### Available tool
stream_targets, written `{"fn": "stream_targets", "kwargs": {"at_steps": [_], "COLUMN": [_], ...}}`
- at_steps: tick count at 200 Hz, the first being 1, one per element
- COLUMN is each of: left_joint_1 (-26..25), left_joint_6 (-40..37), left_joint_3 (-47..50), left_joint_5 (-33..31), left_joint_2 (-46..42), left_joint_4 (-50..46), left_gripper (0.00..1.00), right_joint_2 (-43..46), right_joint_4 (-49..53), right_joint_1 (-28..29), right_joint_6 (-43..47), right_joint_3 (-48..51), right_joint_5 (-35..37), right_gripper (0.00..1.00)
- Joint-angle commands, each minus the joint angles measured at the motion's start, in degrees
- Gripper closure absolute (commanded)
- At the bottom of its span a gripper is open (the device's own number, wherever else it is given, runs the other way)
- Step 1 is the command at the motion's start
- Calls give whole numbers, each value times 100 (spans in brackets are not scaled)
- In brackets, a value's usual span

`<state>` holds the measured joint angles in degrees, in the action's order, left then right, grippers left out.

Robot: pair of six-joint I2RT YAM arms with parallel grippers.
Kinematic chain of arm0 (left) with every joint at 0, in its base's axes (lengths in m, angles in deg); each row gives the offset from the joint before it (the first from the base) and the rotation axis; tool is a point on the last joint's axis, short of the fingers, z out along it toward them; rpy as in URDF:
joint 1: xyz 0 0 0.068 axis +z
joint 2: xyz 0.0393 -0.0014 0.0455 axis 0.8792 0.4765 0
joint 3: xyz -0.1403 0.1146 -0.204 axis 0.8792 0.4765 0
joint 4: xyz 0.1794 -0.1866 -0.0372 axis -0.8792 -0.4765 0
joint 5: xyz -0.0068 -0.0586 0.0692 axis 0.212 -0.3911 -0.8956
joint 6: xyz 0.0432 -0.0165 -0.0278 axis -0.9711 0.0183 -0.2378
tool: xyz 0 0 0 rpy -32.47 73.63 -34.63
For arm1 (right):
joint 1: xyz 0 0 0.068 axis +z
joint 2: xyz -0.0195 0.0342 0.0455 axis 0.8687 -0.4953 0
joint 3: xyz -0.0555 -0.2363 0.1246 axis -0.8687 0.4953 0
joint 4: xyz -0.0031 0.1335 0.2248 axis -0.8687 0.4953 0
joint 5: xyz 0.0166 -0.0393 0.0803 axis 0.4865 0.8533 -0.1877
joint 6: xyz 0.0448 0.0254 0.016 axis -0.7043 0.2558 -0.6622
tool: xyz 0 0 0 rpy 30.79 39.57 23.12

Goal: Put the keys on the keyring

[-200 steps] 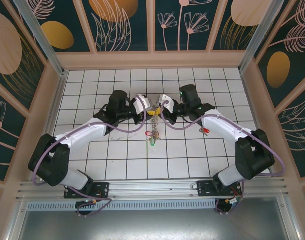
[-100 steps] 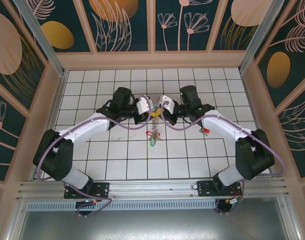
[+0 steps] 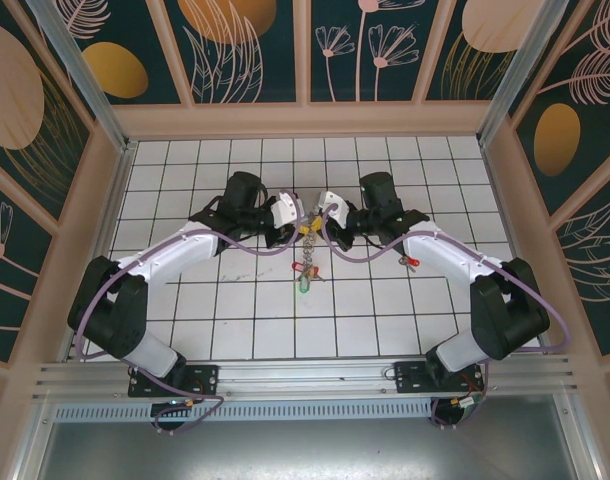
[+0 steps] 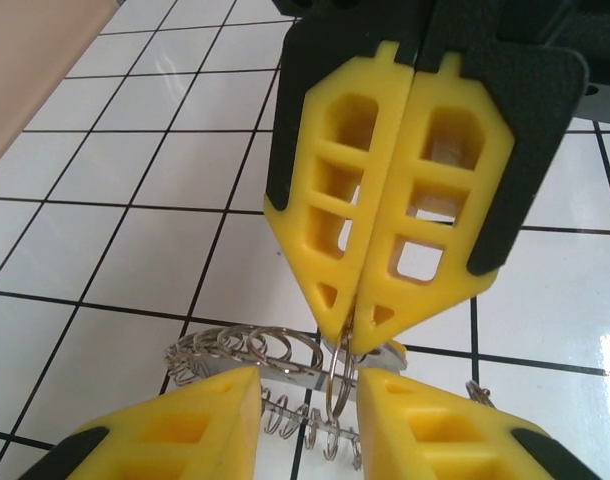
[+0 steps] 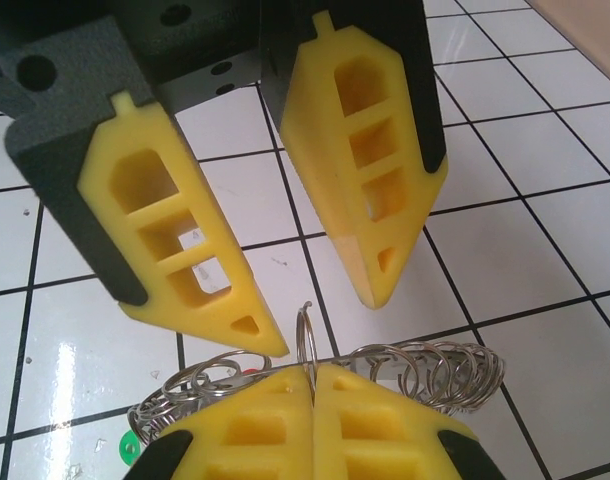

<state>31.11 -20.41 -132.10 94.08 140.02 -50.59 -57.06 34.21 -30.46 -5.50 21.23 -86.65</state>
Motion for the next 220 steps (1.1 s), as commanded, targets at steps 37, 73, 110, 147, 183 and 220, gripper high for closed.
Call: {"fn": "stream_targets", "kwargs": {"at_steps": [37, 73, 110, 147, 183, 220], "left_joint_1": [83, 82, 83, 82, 110, 117], "left_joint_6": [38, 7, -54, 22, 669, 1266], "left_joint_3": [-56, -206, -278, -226, 245, 520], "left_joint_5": [604, 807, 846, 920, 1371, 1961], "left_joint_2": [46, 219, 292, 264, 33, 63], "left_joint_4": [46, -116, -191, 9, 1182, 2232], "left_gripper": [68, 71, 84, 100, 100, 100], "right_joint_2": [217, 209, 213, 262, 302, 269], "right_joint_4": [-400, -399, -411, -426, -695, -1062], "right_joint_1": [48, 48, 48, 40, -169, -224], "right_joint_6": [-121, -127, -147, -175, -352, -520], "right_joint_3": [61, 33, 34, 100, 515, 639], "right_joint_5": [-330, -351, -428, -384, -530, -905], "right_gripper": [100, 100, 100, 100, 90, 86]}}
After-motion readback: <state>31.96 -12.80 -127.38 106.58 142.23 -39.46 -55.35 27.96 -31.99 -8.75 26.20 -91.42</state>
